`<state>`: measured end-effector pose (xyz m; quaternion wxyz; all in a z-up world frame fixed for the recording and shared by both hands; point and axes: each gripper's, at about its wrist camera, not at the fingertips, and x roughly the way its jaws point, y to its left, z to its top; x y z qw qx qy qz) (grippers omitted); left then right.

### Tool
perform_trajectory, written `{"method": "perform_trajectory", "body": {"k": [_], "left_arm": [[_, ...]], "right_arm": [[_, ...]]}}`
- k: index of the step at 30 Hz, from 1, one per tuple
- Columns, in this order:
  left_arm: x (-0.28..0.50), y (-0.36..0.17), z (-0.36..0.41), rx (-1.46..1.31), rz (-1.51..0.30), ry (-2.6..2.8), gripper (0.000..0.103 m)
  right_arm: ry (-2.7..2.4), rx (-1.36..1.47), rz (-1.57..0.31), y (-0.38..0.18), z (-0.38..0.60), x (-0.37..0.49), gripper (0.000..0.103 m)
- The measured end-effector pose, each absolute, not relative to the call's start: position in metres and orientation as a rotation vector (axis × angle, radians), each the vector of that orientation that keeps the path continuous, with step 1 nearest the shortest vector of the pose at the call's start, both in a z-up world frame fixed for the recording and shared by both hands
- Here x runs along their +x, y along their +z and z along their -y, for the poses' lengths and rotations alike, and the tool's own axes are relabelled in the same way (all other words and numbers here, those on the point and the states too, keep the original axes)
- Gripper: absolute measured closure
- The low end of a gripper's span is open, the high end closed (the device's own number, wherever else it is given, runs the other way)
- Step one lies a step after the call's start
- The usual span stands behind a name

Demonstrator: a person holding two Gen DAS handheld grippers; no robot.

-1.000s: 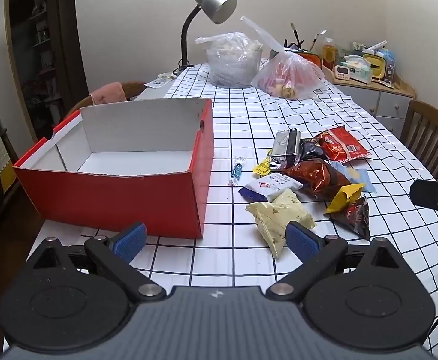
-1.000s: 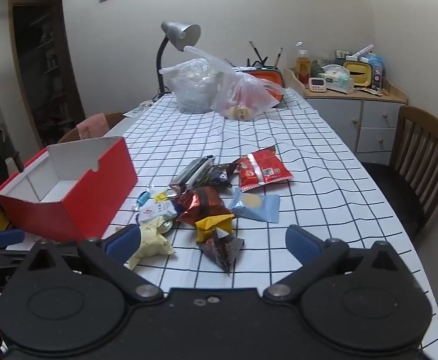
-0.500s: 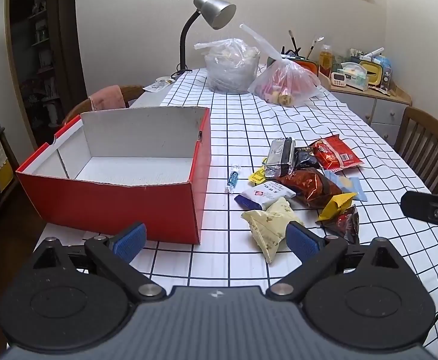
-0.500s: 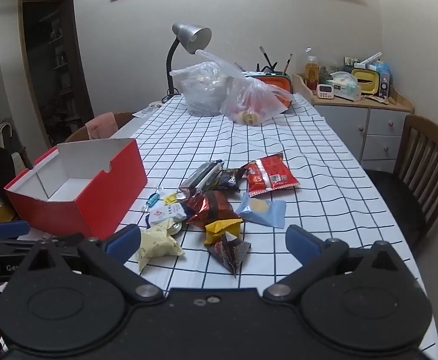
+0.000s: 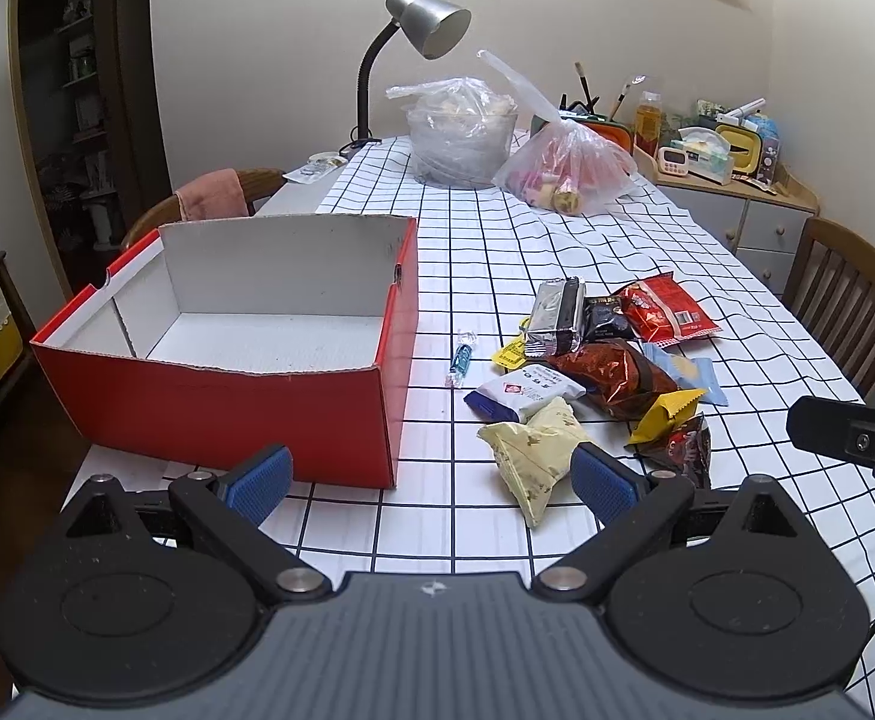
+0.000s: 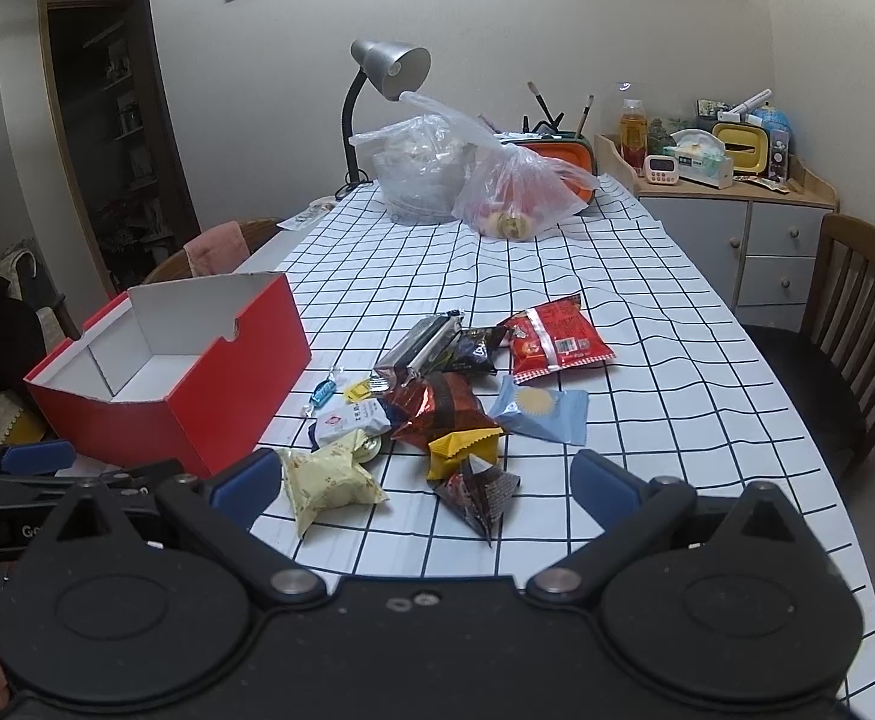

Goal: Organize snacks
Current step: 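Move both tools toward the snack pile beside the red box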

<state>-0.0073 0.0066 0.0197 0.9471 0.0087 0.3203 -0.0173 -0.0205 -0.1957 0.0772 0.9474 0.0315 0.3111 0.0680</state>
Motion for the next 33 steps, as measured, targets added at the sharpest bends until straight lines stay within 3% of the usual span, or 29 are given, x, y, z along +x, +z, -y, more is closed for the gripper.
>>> {"method": "perform_trajectory", "body": {"k": [33], "left_arm": [[-0.009, 0.032, -0.009, 0.013, -0.629, -0.053, 0.003]], "right_arm": [[0.163, 0.068, -0.644, 0.075, 0.192, -0.020, 0.001]]}}
